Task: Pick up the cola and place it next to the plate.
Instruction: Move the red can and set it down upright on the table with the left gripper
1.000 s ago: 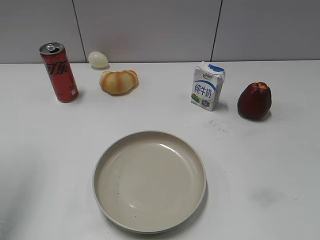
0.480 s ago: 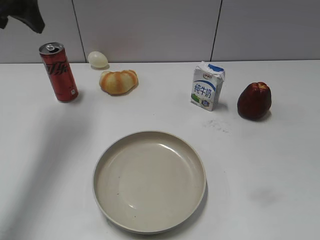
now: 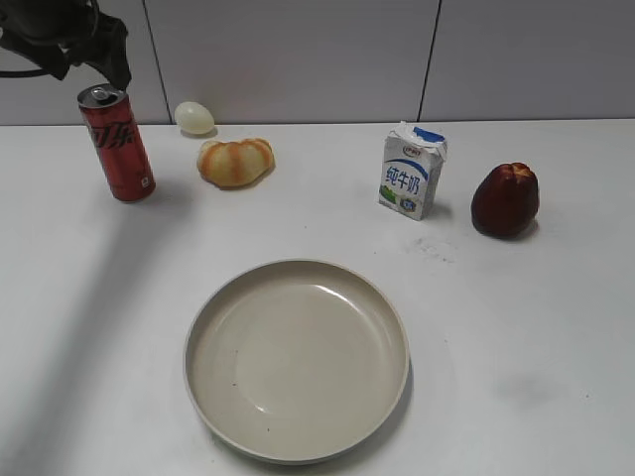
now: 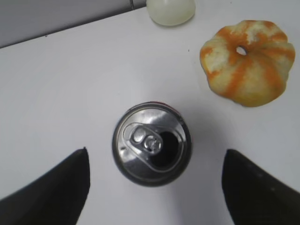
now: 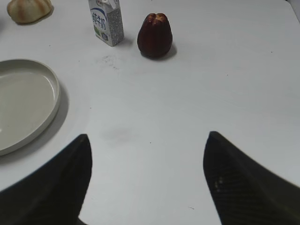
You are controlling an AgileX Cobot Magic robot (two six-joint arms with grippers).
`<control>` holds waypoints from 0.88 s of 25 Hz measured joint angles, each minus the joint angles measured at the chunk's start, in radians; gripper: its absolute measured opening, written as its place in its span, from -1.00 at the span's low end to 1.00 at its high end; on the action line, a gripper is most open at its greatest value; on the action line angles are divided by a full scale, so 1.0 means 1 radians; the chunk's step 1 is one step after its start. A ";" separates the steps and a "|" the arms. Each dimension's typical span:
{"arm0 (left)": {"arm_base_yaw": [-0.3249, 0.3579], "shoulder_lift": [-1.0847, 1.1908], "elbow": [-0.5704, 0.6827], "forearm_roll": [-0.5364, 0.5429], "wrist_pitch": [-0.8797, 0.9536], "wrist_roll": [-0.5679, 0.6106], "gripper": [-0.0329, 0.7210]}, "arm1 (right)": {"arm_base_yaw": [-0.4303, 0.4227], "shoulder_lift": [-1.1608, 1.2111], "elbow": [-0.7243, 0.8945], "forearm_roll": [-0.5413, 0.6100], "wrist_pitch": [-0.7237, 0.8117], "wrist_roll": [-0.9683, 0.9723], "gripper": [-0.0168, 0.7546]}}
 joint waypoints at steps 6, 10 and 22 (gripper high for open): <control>-0.008 0.046 -0.005 0.005 -0.048 0.007 0.89 | 0.000 0.000 0.000 0.000 0.000 0.000 0.58; -0.008 0.072 -0.006 0.023 -0.064 0.010 0.88 | 0.000 0.000 0.000 0.000 0.000 0.000 0.58; -0.008 0.130 -0.006 0.033 -0.111 0.011 0.73 | 0.000 0.000 0.000 0.000 0.000 0.000 0.58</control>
